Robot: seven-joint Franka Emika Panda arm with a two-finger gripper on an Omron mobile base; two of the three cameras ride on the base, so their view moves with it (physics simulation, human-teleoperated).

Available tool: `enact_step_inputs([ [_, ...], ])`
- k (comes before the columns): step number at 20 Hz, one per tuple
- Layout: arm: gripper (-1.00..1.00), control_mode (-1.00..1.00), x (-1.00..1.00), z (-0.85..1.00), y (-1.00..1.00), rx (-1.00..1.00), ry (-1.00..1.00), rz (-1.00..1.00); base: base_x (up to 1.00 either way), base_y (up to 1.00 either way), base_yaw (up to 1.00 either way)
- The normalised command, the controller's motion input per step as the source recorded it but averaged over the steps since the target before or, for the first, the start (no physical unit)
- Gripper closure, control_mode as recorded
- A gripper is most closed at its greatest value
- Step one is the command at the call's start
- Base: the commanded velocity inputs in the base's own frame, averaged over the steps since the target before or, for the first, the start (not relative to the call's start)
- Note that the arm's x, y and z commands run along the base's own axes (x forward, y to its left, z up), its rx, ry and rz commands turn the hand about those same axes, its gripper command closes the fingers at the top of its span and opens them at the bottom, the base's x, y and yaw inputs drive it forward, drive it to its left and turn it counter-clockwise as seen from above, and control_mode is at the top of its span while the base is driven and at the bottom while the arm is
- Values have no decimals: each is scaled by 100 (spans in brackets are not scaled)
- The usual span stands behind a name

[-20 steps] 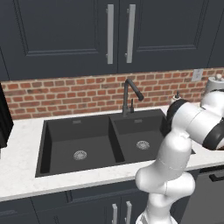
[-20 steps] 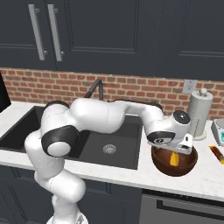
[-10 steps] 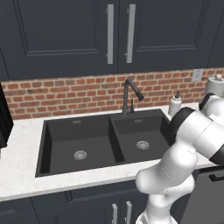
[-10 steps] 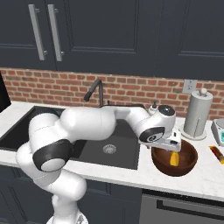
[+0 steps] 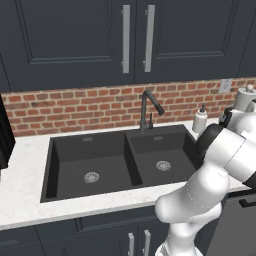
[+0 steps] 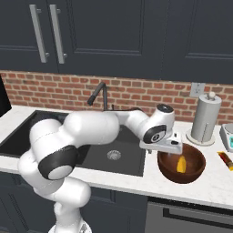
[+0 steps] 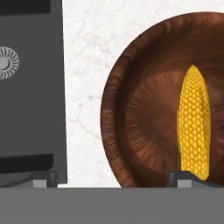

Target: Pick the corn from the sink and place it in the bowl. Then pick the bowl and place it in the microwave. Then close the microwave door and press the start button.

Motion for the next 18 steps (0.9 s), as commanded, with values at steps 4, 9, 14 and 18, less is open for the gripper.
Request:
enact_step_inputs([
  [4,-100,-100,9,-1,0,0,4,5,0,0,0],
  [9,-100,-100,11,-10,0,0,0,5,0,0,0],
  [14,-100,-100,18,-18,0,0,1,7,0,0,0],
  [18,-100,-100,7,-17,-6,0,1,4,0,0,0],
])
